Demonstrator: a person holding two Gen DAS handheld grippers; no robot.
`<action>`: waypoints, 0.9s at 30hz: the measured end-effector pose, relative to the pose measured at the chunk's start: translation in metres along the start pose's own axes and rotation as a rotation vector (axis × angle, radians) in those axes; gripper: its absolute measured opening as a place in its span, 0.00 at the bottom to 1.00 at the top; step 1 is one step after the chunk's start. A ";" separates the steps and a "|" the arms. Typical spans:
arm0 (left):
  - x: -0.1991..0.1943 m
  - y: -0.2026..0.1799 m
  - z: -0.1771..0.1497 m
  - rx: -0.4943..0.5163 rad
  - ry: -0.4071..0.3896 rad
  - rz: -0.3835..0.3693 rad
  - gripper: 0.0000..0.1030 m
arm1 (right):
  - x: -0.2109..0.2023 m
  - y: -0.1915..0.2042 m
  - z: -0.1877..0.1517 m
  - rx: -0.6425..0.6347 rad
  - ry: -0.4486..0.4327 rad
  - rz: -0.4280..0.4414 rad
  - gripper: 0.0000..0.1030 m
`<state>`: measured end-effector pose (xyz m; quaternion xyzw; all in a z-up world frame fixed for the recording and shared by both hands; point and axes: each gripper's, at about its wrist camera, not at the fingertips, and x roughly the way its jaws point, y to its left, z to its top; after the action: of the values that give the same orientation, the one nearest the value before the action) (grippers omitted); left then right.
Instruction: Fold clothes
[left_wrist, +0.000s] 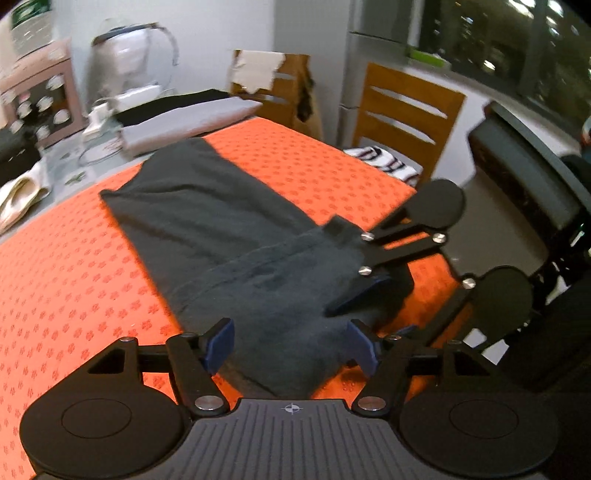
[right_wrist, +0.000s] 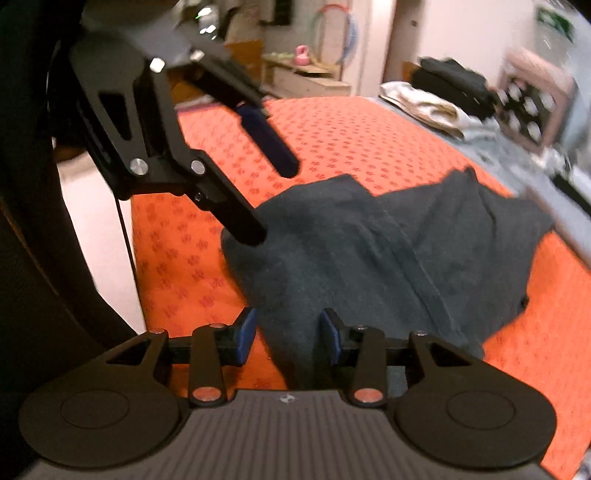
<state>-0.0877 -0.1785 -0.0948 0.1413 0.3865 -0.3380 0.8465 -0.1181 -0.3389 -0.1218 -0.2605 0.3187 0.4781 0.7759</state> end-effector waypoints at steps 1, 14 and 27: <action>0.002 -0.003 -0.002 0.021 0.005 -0.002 0.70 | 0.004 0.005 0.000 -0.050 0.009 -0.020 0.45; 0.026 -0.020 -0.029 0.339 -0.004 0.128 0.72 | -0.018 -0.002 0.017 -0.014 -0.045 -0.086 0.25; 0.022 -0.013 -0.026 0.386 -0.058 0.167 0.39 | -0.039 -0.016 0.001 0.053 -0.066 -0.098 0.57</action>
<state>-0.1006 -0.1857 -0.1280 0.3224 0.2770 -0.3382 0.8396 -0.1167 -0.3670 -0.0910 -0.2393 0.2923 0.4393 0.8151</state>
